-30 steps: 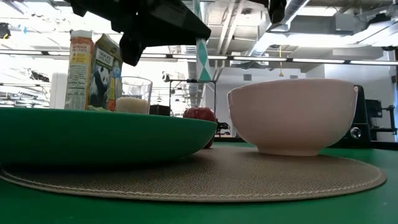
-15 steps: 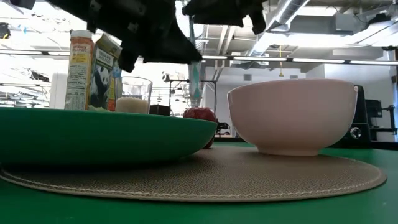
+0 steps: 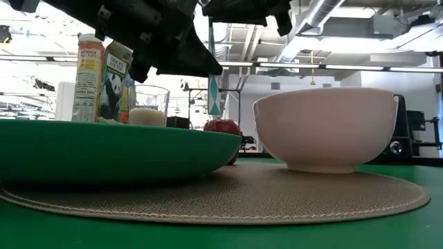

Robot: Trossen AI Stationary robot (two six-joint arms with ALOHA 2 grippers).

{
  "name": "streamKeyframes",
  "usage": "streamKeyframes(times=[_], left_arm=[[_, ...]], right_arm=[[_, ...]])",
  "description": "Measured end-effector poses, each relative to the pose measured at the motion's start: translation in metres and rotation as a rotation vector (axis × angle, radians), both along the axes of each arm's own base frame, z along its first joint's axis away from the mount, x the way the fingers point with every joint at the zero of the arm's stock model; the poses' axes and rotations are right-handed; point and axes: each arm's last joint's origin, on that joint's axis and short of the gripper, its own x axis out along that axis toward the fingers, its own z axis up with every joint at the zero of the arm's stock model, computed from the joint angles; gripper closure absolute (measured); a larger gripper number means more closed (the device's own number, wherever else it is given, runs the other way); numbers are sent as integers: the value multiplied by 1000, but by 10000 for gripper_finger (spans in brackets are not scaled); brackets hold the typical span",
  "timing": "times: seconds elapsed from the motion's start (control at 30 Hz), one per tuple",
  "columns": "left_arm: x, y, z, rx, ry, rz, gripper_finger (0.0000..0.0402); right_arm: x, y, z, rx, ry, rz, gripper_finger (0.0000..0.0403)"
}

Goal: Arrange a breakfast setting
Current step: Put the white green spoon to the right of the white bowl on the table

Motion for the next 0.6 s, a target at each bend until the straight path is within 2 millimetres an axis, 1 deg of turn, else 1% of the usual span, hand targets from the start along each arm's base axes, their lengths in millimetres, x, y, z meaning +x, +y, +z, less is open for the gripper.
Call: streamKeyframes(times=[0.27,0.6], left_arm=[[0,0,-1,8,9,-1,379],[0,0,0,18,13,-1,350]], right_arm=[[1,-2,0,2,3,6,317],[1,-1,0,0,7,19,385]])
